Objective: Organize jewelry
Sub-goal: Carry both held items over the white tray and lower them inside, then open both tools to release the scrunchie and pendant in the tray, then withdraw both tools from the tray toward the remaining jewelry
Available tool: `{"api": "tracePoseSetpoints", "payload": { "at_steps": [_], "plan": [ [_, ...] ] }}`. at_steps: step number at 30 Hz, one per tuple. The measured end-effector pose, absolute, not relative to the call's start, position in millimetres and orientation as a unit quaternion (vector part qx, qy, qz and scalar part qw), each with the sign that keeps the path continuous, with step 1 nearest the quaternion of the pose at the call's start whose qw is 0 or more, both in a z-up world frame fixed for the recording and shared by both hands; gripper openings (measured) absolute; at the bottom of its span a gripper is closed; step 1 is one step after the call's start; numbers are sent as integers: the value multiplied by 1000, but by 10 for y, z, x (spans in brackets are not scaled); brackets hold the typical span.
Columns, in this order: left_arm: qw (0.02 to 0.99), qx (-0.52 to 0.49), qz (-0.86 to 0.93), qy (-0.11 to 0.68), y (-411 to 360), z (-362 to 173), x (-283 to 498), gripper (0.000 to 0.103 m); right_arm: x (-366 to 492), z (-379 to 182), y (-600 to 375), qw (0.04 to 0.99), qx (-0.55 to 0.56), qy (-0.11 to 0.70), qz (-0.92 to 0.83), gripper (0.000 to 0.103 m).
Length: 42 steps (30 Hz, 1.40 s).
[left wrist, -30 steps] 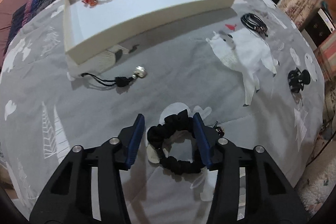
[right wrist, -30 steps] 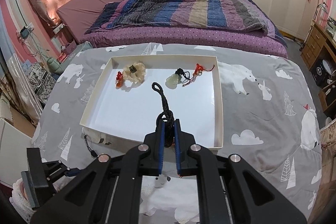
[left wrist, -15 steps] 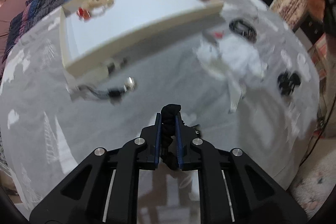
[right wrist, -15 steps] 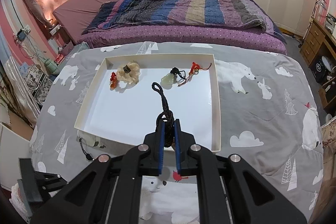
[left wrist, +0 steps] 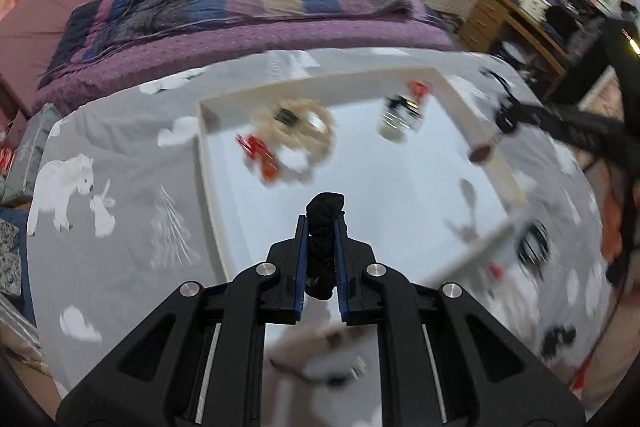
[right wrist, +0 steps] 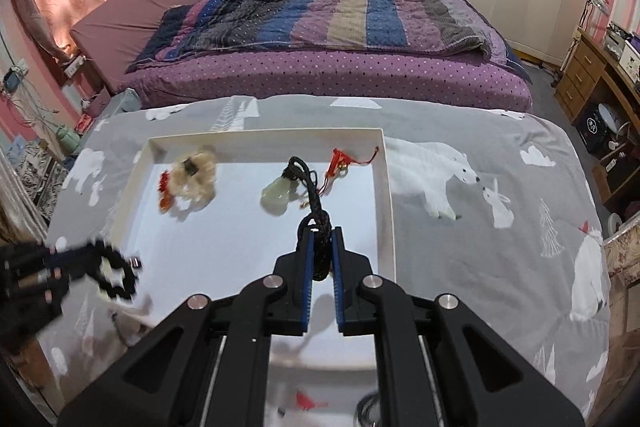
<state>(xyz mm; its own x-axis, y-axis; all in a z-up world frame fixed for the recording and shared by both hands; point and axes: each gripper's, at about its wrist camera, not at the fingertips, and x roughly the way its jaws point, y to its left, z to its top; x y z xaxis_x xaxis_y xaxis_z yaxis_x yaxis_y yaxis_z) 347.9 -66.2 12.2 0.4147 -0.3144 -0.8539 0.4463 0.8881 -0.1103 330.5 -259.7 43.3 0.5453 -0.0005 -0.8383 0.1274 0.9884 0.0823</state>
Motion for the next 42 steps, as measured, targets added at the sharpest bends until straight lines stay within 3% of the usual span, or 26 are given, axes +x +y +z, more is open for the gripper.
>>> {"api": "tracePoseSetpoints", "payload": {
  "at_steps": [8, 21, 23, 27, 29, 30, 32, 33, 38, 42],
  "plan": [
    [833, 60, -183, 519, -715, -240, 4135, 10, 3723, 76, -2604, 867, 56, 493, -46, 9],
    [823, 65, -152, 544, -795, -558, 4394, 15, 3965, -320, -2649, 845, 80, 529, -27, 12],
    [823, 62, -147, 546, -782, -544, 4394, 21, 3972, -333, -2641, 844, 86, 529, -25, 13],
    [825, 63, -146, 542, -771, -453, 4308, 34, 3897, -242, -2625, 853, 79, 516, -32, 52],
    [831, 64, -145, 533, -766, -370, 4251, 52, 3849, -155, -2637, 857, 84, 508, -30, 53],
    [836, 64, -146, 525, -761, -303, 4206, 56, 3822, -115, -2660, 857, 88, 506, -28, 53],
    [845, 61, -145, 511, -730, -149, 4104, 76, 3733, 28, -2676, 862, 92, 497, -26, 53],
    [849, 57, -144, 506, -703, -75, 4048, 81, 3658, 118, -2669, 866, 88, 491, -28, 53],
    [874, 47, -137, 464, -528, 374, 3670, 100, 3157, 610, -2580, 891, 49, 451, -34, 73],
    [886, 54, -129, 442, -381, 579, 3305, 100, 2661, 954, -2568, 905, 42, 422, -32, 85]
  ]
}}
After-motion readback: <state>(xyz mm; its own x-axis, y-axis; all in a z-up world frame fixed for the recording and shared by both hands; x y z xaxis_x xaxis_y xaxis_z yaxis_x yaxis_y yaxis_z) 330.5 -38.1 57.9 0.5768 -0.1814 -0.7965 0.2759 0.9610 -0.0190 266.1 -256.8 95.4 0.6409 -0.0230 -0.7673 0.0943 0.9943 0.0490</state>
